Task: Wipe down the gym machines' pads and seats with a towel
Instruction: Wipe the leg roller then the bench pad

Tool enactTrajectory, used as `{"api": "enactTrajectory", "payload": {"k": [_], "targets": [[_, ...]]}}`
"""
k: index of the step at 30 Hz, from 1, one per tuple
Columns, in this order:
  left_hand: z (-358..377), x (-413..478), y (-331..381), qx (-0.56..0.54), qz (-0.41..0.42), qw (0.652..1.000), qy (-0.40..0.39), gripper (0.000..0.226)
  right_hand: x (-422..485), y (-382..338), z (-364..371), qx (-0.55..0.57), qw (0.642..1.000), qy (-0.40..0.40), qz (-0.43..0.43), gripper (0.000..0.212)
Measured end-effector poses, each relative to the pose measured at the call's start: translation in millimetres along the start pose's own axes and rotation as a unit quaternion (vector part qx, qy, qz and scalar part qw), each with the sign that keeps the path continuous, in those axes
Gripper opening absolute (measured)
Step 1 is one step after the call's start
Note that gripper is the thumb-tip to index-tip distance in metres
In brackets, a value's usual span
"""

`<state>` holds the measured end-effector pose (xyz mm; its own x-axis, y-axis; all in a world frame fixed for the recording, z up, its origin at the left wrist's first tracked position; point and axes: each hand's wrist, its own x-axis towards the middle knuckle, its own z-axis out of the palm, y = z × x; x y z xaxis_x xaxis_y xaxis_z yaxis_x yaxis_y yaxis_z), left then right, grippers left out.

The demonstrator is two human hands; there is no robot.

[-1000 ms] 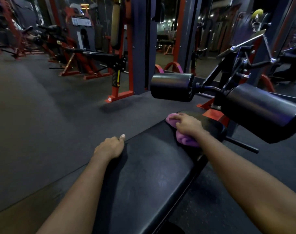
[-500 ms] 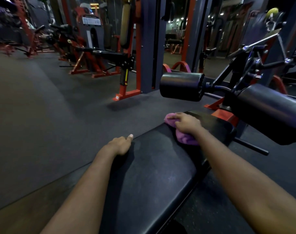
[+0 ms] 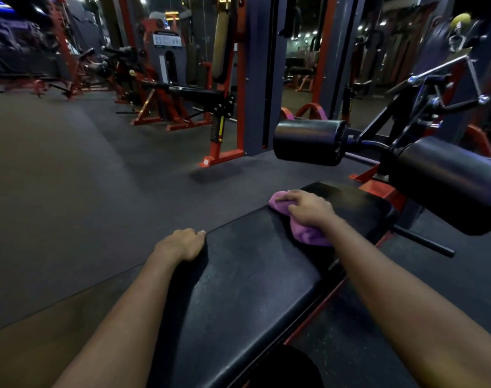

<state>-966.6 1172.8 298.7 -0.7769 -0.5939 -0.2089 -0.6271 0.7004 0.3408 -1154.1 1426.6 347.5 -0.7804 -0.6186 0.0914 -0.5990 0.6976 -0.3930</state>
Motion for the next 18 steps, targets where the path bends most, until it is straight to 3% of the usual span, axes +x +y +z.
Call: {"api": "enactTrajectory", "payload": {"k": [5, 8, 10, 14, 16, 18], "targets": [[-3.0, -12.7, -14.9, 0.007, -0.017, 1.0, 0.02, 0.063, -22.3, -72.5, 38.9, -0.043, 0.986, -0.054, -0.151, 0.049], [-2.8, -17.8, -16.8, 0.012, -0.028, 0.999, 0.035, 0.057, -67.9, -53.2, 34.7, 0.013, 0.967, -0.087, -0.237, 0.057], [-3.0, -21.6, -16.4, 0.012, -0.028, 0.999, 0.039, 0.055, -75.4, -23.0, 23.2, 0.06, 0.973, -0.068, -0.212, 0.058], [-3.3, -34.6, -19.1, 0.017, -0.028, 0.998, 0.059, 0.052, -46.5, -3.3, 3.1, 0.048, 0.999, 0.006, 0.008, 0.05], [-3.8, -40.6, -21.0, 0.009, -0.031, 0.997, 0.071, 0.051, -41.0, -29.9, 12.1, 0.02, 1.0, 0.011, 0.004, 0.047], [-5.2, -44.9, -21.0, 0.001, -0.042, 0.996, 0.082, 0.051, -51.6, -61.5, 30.1, -0.017, 0.998, -0.005, -0.064, 0.047]]}}
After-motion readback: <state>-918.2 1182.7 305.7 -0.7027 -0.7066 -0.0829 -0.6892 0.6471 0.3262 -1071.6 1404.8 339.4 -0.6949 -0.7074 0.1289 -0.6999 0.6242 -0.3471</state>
